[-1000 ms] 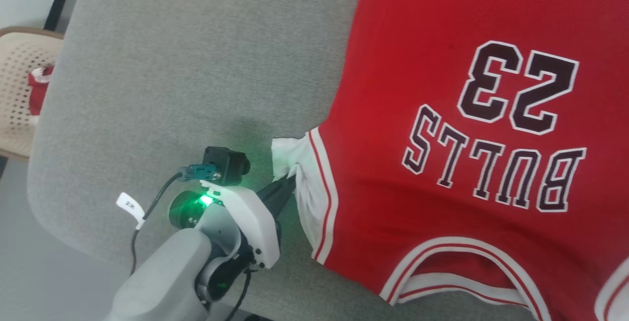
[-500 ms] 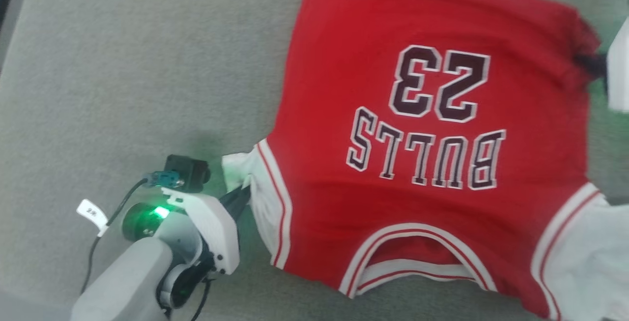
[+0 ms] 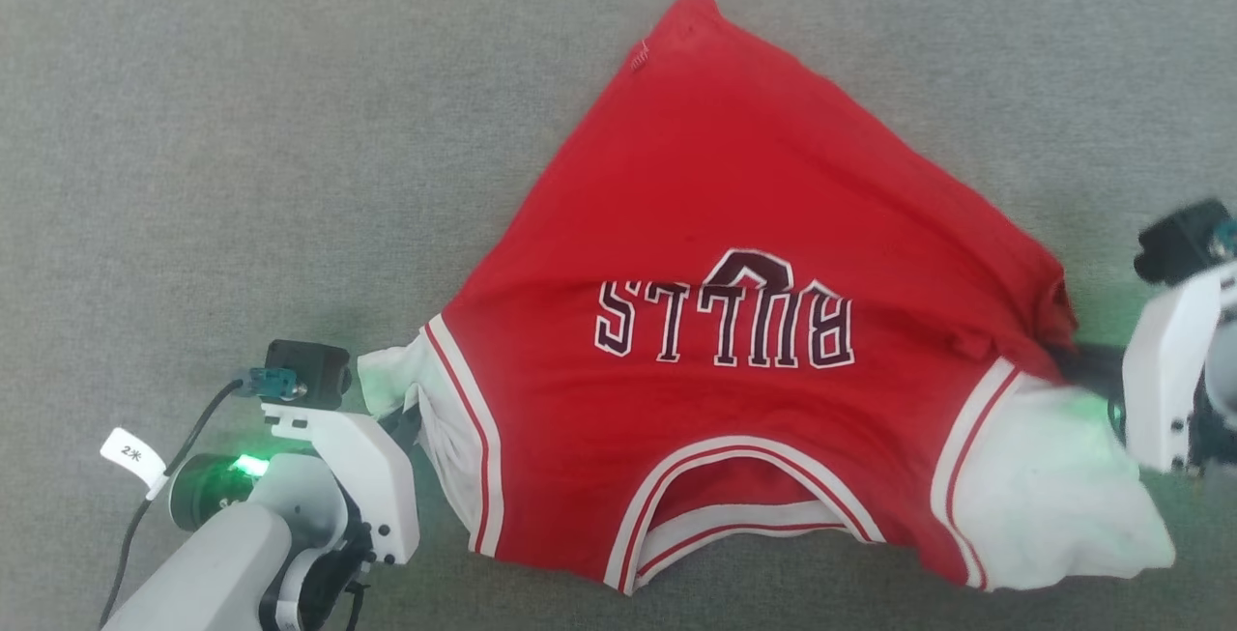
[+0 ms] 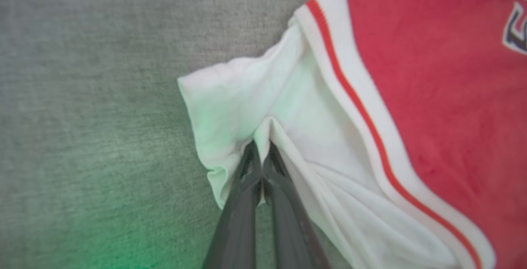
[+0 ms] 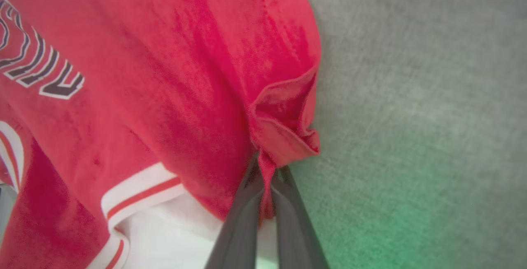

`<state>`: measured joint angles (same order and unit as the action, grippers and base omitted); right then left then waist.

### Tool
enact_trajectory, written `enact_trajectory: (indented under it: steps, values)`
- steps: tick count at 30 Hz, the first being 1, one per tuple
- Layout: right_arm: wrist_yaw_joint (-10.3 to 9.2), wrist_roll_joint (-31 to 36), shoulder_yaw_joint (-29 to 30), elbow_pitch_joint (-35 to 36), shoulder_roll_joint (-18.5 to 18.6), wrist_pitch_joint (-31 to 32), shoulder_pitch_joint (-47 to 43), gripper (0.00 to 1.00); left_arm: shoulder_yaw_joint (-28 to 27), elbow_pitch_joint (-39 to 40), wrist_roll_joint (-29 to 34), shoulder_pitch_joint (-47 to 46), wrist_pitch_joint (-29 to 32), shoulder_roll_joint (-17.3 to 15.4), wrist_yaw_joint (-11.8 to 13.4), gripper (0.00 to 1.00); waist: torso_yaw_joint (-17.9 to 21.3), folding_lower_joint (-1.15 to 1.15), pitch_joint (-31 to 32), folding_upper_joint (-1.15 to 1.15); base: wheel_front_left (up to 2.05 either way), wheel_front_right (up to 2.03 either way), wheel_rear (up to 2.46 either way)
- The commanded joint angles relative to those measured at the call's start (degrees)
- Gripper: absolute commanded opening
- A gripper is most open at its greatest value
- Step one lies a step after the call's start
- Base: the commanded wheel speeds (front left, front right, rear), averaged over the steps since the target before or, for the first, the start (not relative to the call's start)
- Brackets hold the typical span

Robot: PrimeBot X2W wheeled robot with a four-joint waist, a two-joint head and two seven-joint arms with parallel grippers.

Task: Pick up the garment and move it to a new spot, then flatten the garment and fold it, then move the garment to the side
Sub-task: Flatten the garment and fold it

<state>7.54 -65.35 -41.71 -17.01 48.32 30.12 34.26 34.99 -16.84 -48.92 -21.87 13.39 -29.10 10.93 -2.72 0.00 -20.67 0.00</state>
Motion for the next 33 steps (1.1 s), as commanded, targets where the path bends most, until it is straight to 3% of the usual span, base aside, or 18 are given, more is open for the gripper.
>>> enact_trajectory:
  steps: [1, 8, 9, 10, 12, 16, 25, 33]
  values:
    - [-0.12, 0.7, -0.3, -1.4, -1.5, -0.3, -6.4, 0.0, -0.5, -0.6, -0.1, -2.8, -0.3, 2.6, 0.7, 0.0, 0.3, 0.0, 0.6, 0.0, 0.0, 0.0, 0.0]
    - [-0.16, 3.9, 4.0, -6.2, -8.5, -5.4, -15.9, 0.01, 0.0, 0.1, -0.3, -1.6, -0.3, 1.8, 0.2, 0.0, -0.2, 0.0, 1.2, 0.0, 0.0, 0.0, 0.0]
    - [-0.17, 4.3, 4.5, -7.2, -9.7, -5.9, -16.8, 0.2, 0.1, 0.1, -0.3, -1.3, -0.3, 1.7, -0.1, 0.0, -0.2, 0.0, 1.3, 0.0, 0.0, 0.0, 0.0]
    - [-0.19, 5.4, 5.1, -8.2, -10.5, -6.3, -17.2, 1.0, 0.3, 0.0, -0.4, -1.1, -0.4, 1.6, -0.2, 0.0, -0.3, 0.0, 1.4, 0.0, 0.0, 0.0, 0.0]
    - [-0.34, 6.1, 6.3, -8.9, -12.0, -6.8, -17.8, 1.0, 0.2, -0.1, -0.5, -0.6, -0.5, 1.4, -0.3, 0.0, -0.5, 0.0, 1.6, 0.0, 0.0, 0.0, 0.0]
    - [-0.58, 8.2, 9.6, -7.2, -11.6, -6.9, -17.1, 1.0, -0.1, -0.2, -0.9, 0.1, -0.9, 1.1, 0.0, 0.0, -0.5, 0.0, 2.0, 0.0, 0.0, 0.0, 0.0]
    - [-0.14, 11.6, 21.6, 6.5, -10.2, -5.8, -16.9, 1.0, -0.4, 0.8, -1.0, 0.9, -1.9, 0.7, 0.4, 0.0, -0.6, 0.0, 2.1, 0.0, 0.0, 0.0, 0.0]
    - [-0.07, 17.3, 30.5, 17.1, -12.8, 0.6, -15.2, 1.0, 0.2, 1.2, -0.3, -0.4, -2.4, 1.7, 0.4, 0.0, -2.1, 0.0, 1.0, 0.0, 0.0, 0.0, 0.0]
